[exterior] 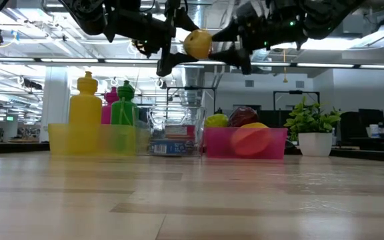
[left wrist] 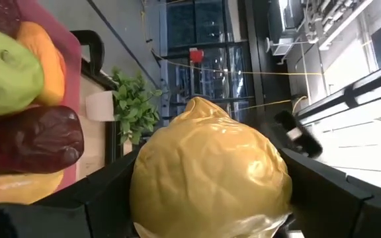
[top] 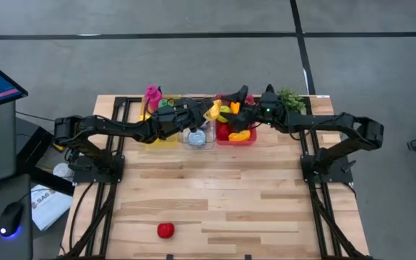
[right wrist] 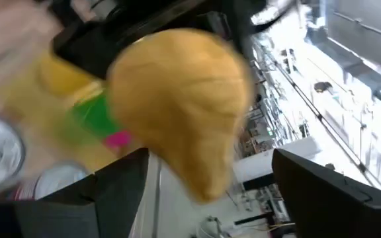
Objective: Pick & Place Food Item
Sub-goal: Put the yellow pear into the pink bin
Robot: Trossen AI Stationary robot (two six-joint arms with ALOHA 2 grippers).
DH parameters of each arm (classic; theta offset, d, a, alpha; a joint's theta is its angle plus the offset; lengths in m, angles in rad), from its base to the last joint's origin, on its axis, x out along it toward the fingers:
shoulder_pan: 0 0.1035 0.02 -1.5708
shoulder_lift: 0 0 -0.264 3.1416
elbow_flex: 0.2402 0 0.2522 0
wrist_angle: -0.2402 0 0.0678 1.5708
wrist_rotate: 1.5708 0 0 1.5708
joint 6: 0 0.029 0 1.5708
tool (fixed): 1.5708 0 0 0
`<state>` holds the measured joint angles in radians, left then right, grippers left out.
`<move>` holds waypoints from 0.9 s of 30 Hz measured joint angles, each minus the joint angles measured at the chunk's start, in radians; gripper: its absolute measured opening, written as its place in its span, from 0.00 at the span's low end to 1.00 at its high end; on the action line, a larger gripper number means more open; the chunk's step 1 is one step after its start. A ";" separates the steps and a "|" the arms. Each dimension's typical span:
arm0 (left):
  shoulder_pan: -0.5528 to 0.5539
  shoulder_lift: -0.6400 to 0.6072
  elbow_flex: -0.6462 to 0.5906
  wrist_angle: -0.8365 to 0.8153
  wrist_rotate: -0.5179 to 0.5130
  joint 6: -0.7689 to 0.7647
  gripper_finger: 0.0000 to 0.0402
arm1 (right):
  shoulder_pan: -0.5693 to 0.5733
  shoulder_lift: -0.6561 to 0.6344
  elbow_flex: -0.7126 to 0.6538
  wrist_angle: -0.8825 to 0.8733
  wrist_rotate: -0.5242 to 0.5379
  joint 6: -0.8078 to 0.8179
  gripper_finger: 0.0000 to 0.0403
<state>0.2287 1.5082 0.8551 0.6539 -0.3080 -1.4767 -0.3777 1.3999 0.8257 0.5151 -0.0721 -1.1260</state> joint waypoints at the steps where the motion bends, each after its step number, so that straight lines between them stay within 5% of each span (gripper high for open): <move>1: 0.000 0.000 0.000 0.000 0.002 -0.004 0.80 | 0.005 0.010 0.000 -0.002 0.004 -0.029 0.79; 18: -0.015 0.000 0.000 -0.002 0.107 -0.051 0.80 | 0.030 0.029 0.000 0.022 0.025 -0.094 0.66; 27: -0.015 -0.001 0.001 0.003 0.103 -0.050 0.80 | 0.030 0.029 0.000 0.017 0.025 -0.098 0.37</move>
<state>0.2138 1.5070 0.8562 0.6565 -0.2054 -1.5265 -0.3481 1.4288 0.8253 0.5319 -0.0475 -1.2236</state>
